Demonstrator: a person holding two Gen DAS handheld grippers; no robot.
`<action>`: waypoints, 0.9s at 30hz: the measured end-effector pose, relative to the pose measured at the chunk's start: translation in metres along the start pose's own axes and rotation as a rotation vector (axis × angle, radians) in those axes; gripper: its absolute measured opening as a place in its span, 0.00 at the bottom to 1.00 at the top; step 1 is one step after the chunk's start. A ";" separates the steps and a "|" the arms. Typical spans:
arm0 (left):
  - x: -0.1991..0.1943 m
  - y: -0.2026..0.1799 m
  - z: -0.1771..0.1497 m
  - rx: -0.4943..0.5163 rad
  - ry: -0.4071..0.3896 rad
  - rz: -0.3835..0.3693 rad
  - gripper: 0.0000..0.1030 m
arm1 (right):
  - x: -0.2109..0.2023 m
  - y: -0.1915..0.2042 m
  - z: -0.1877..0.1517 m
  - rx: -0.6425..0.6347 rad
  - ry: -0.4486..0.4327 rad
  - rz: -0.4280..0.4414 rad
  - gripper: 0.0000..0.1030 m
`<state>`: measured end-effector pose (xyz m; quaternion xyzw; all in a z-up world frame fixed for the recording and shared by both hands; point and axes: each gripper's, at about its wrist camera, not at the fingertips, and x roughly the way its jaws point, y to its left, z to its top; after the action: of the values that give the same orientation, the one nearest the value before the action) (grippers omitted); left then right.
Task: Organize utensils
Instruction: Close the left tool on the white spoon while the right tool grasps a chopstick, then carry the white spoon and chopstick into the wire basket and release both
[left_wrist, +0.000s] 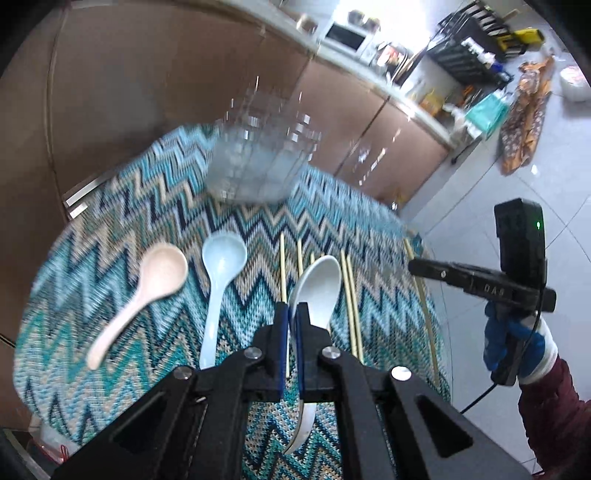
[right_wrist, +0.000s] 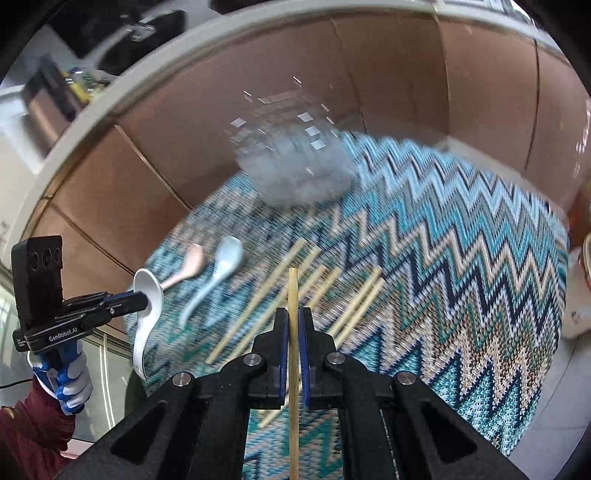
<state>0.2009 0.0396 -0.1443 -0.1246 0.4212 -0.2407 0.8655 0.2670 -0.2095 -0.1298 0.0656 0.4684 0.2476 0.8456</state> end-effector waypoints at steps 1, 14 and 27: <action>-0.006 -0.001 -0.001 0.003 -0.015 0.004 0.03 | -0.004 0.006 0.000 -0.012 -0.013 0.001 0.06; -0.066 -0.027 0.014 0.012 -0.199 0.024 0.03 | -0.047 0.073 0.022 -0.153 -0.218 0.003 0.06; -0.063 -0.038 0.129 -0.017 -0.510 0.081 0.03 | -0.065 0.080 0.118 -0.217 -0.627 0.065 0.06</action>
<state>0.2576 0.0420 -0.0072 -0.1717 0.1963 -0.1632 0.9515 0.3073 -0.1571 0.0125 0.0629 0.1539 0.2906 0.9423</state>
